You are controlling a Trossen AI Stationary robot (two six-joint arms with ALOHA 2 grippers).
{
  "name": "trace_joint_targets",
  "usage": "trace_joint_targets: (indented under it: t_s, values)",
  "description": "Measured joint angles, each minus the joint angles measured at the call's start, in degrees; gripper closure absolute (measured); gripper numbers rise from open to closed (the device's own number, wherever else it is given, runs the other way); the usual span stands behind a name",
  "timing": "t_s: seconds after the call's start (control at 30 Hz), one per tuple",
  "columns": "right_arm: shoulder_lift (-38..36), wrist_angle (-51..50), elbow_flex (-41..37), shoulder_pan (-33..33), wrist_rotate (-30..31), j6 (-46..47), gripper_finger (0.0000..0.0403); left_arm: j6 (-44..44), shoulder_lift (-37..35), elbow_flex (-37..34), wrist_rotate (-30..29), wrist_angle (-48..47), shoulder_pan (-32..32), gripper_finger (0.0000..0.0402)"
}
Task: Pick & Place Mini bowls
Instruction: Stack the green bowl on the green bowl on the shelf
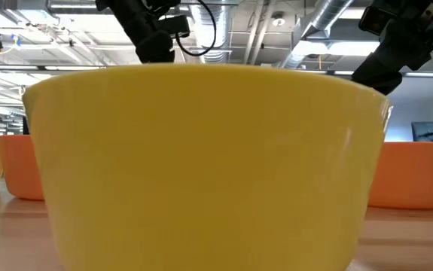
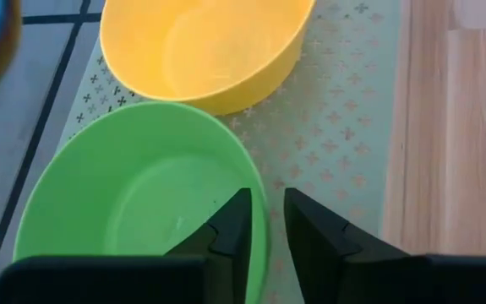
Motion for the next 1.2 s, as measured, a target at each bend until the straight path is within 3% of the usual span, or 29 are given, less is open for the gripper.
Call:
trace_joint_targets:
  t_s: [0.3, 0.57, 0.73, 1.0, 1.2]
  values:
    - [0.0, 0.0, 0.0, 0.0, -0.1, 0.0, 0.0284, 2.7, -3.5, 0.0, -8.4, 0.0, -5.5, 0.0309]
    - [0.0, 0.1, 0.0, 0.0, 0.1, 0.0, 0.0284, -3.7, -10.7, 0.0, -8.3, 0.1, -16.0, 0.0309]
    - [0.7, 2.2, 0.0, 0.0, 0.5, 0.0, 0.0284, -12.1, -11.7, 0.0, -4.3, 0.0, -23.4, 0.0309]
    - [5.1, 5.1, 0.0, -0.1, 1.5, 0.0, 0.0284, -18.3, -7.3, -7.2, -3.4, 10.4, -33.8, 0.0309]
    - [8.6, 5.8, 0.0, -0.2, 1.5, 0.0, 0.0284, -18.3, 1.2, -8.8, -1.3, 18.4, -37.1, 0.0309]
